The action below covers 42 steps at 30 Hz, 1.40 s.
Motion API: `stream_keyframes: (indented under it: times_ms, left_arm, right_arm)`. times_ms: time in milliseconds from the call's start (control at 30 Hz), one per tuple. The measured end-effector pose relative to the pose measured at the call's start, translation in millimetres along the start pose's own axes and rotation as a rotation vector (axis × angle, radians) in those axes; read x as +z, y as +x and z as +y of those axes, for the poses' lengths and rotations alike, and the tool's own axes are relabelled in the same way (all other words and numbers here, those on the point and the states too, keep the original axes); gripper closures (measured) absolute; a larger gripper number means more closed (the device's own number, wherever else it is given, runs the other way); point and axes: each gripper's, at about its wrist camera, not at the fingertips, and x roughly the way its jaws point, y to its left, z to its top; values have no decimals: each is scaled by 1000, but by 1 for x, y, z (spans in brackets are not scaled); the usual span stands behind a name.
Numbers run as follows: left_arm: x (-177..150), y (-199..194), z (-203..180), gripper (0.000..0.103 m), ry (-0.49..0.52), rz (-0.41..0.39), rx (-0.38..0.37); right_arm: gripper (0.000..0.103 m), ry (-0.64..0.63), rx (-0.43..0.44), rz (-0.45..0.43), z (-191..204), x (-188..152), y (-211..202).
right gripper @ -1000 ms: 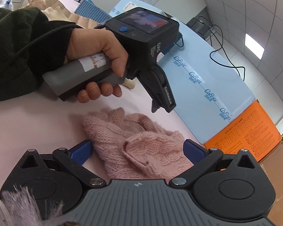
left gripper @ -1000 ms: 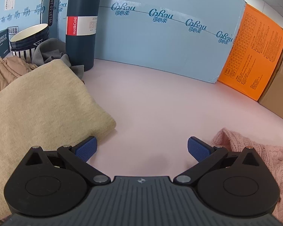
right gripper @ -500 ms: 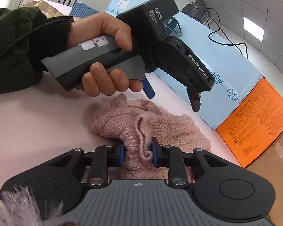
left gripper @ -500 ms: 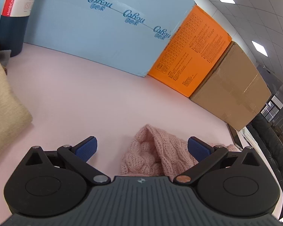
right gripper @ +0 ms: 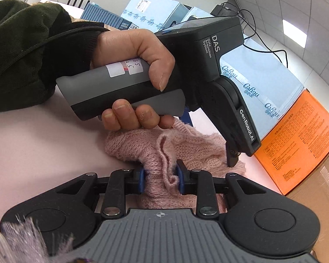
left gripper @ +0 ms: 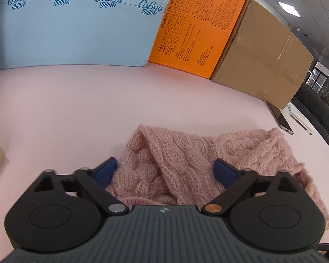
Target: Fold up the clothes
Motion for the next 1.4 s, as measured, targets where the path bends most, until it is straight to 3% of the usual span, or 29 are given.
stream_keyframes:
  times_ms: [33, 67, 167, 267, 467, 667, 767, 867, 933, 1000, 1100, 1267, 1333, 1400]
  left_arm:
    - [1, 0, -2, 66, 13, 9, 8]
    - [2, -1, -4, 76, 22, 15, 9]
    - [8, -6, -11, 87, 48, 36, 15]
    - [17, -13, -21, 89, 70, 57, 13]
    - [51, -25, -56, 90, 74, 65, -55]
    - [83, -10, -152, 89, 201, 82, -116]
    - [81, 14, -205, 88, 306, 113, -153]
    - [74, 47, -240, 88, 339, 168, -162]
    - [70, 69, -252, 80, 317, 213, -168]
    - [66, 78, -255, 66, 289, 220, -187]
    - [65, 77, -252, 52, 264, 200, -214]
    - [73, 28, -227, 23, 297, 35, -170]
    - [71, 3, -206, 21, 304, -18, -151]
    - [60, -21, -185, 21, 320, -56, -107]
  right_arm:
    - [77, 0, 2, 0, 0, 1, 0]
    - [77, 3, 8, 1, -1, 2, 1]
    - [80, 55, 50, 1, -10, 4, 2]
    - [80, 167, 131, -9, -31, 7, 1]
    - [81, 712, 198, -166, -88, -51, -28]
    - [80, 1258, 259, -326, -145, -108, -57]
    - [80, 1468, 222, -396, -145, -145, -80]
    - [76, 1681, 197, -443, -139, -177, -98]
    - [60, 1795, 173, -460, -133, -194, -107]
    - [60, 1822, 172, -499, -128, -201, -116]
    - [47, 1824, 168, -537, -122, -203, -132]
    - [22, 1732, 193, -543, -115, -204, -168]
    - [9, 1687, 186, -529, -116, -214, -193]
    - [5, 1648, 155, -517, -121, -214, -206]
